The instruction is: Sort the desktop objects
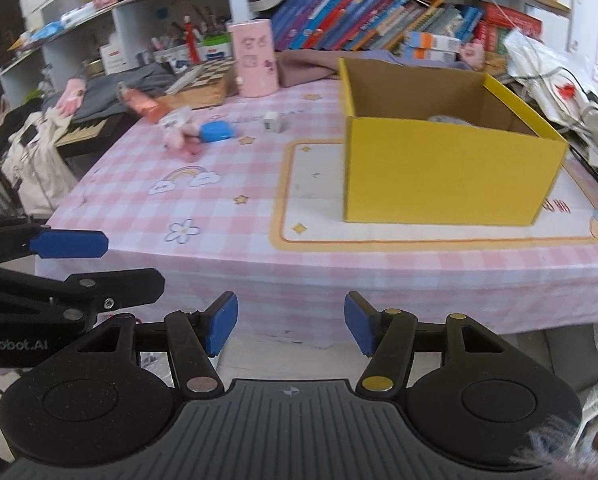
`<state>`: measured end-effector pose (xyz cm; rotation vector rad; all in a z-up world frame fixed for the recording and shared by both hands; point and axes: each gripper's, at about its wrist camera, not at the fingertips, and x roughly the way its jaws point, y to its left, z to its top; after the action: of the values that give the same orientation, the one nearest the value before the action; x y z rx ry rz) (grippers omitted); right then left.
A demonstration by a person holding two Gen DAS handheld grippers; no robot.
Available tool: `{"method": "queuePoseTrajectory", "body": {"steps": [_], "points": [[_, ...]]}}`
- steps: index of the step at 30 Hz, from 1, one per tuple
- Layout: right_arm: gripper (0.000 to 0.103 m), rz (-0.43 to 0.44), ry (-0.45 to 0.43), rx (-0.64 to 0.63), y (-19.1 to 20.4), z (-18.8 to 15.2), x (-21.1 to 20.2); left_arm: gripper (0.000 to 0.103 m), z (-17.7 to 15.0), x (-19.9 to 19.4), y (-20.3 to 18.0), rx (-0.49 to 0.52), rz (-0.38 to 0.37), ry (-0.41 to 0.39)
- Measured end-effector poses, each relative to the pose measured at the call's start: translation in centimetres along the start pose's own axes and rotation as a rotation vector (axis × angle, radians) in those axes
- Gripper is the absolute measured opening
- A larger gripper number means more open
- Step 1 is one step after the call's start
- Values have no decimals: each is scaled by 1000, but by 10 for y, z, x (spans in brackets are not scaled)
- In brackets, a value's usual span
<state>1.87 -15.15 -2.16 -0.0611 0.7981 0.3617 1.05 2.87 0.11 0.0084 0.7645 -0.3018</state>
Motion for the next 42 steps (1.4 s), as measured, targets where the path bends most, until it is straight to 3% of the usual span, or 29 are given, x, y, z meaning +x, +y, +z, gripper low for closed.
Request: {"method": "queuePoseTrajectory", "body": {"steps": [12,29,42], "points": [[57,14,-13,-33,24,10,6,67,-3,-9,25,-16,27,-17],[58,103,-15,-179,61,29,24,67,-5,-16,65,-153,119,-36],[58,140,-28,-229,59,68,64,67,26,15,86,-176,173,-44]]}}
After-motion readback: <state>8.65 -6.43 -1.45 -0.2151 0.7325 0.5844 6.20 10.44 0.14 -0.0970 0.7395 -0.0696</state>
